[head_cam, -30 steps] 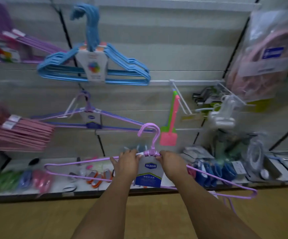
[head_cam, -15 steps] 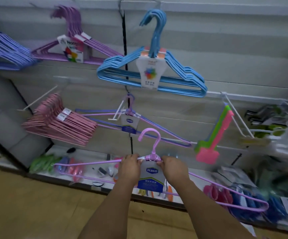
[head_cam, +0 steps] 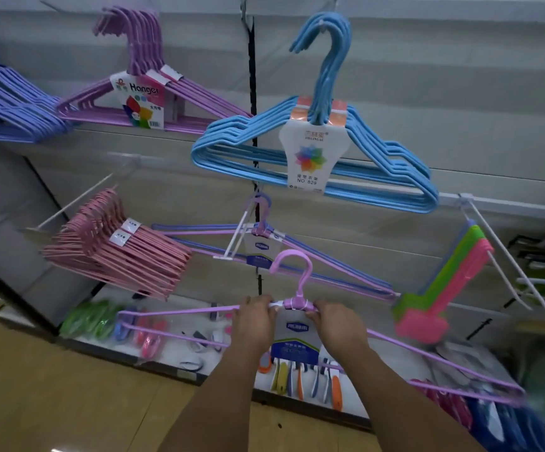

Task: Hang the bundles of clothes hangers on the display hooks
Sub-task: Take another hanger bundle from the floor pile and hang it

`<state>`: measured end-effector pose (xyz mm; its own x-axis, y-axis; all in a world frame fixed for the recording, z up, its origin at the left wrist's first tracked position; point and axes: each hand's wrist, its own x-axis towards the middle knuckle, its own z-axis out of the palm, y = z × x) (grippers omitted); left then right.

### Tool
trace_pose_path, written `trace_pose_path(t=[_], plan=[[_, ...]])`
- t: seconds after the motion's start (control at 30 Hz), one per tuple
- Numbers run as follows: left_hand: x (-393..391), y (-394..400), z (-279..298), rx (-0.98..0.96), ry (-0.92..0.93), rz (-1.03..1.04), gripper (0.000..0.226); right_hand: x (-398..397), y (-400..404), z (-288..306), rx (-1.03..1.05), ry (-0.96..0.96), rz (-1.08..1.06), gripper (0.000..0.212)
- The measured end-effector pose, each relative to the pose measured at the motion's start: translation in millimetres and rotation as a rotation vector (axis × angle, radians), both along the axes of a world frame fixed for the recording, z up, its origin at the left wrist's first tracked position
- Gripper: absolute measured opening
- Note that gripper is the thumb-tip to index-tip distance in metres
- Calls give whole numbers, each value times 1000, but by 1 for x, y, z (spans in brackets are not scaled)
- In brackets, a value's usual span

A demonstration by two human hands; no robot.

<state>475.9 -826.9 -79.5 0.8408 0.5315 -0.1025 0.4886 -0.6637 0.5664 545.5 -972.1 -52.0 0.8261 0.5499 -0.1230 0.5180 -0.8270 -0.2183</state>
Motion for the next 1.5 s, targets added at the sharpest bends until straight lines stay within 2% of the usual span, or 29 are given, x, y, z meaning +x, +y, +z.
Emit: trace_pose_path(t=[0.37,0.53,0.77,1.3,1.5], plan=[[58,35,-21,-90,18,-235,24,29,18,-14,34,-39,-177,31],[66,44,-38,-145,34,-308,28,21,25,-27,103,-98,-224,21],[79,56,-40,-160,20,-290,31,28,44,-35,141,-170,-252,17],[122,82,-29,-43,-127,-357,27,60,74,-53,389,-155,-421,8],[139,114,-36,-58,-195,-337,13,75,105,-49,387,-160,-385,10]])
